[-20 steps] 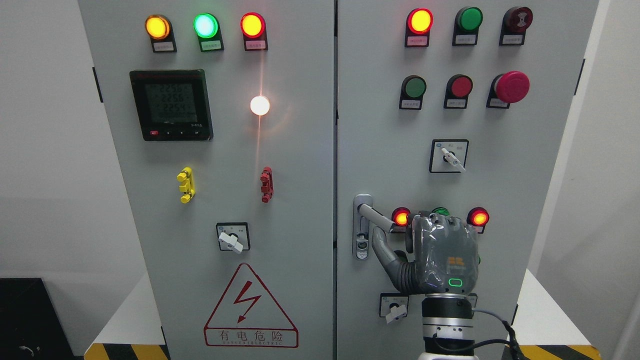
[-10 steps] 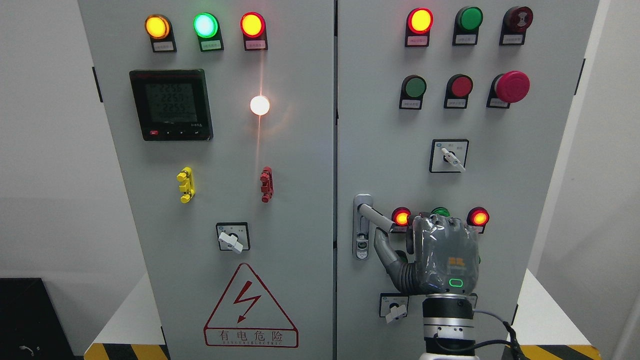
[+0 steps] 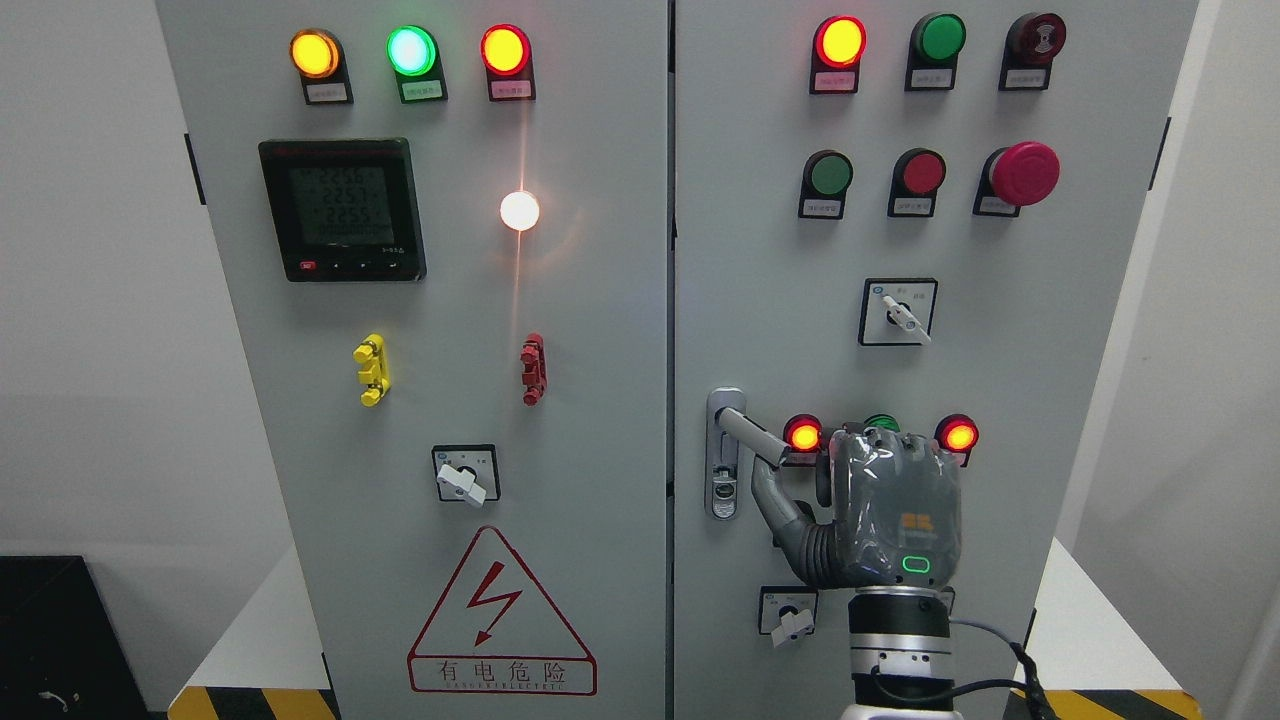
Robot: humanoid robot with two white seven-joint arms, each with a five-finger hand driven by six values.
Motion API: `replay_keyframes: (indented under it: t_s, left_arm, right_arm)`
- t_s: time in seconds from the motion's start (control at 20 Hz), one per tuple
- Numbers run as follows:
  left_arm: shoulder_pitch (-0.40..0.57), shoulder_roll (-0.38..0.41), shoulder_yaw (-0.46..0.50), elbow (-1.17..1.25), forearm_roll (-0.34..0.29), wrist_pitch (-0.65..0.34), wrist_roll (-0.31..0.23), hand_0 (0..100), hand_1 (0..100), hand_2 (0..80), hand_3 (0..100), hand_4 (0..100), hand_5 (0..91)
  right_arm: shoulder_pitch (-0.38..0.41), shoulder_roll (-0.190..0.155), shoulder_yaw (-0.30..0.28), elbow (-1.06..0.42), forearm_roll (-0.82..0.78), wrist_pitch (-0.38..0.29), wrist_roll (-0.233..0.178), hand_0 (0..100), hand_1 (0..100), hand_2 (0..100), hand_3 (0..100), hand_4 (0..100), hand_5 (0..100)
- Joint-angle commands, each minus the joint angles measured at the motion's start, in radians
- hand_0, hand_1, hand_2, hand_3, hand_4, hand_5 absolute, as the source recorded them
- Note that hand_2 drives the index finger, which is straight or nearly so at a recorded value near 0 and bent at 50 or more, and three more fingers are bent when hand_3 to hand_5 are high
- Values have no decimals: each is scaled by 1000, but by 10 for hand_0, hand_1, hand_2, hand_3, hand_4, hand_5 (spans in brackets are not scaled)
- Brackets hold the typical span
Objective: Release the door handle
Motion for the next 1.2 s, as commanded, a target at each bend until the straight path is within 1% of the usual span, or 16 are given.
replay_keyframes:
  t_s: [0.0, 1.15]
  left_arm:
    - [0, 0, 0, 0, 0, -1, -1, 120, 556, 0, 0, 0, 0]
    - [0, 0, 0, 0, 0, 1, -1, 120, 556, 0, 0, 0, 0]
  right_arm:
    - [-2, 0, -3, -4, 0, 0, 0, 391, 380, 1000, 1000, 987, 1000]
    - [-3, -2, -3, -16, 0, -1, 0, 398, 379, 1000, 1000, 988, 1000]
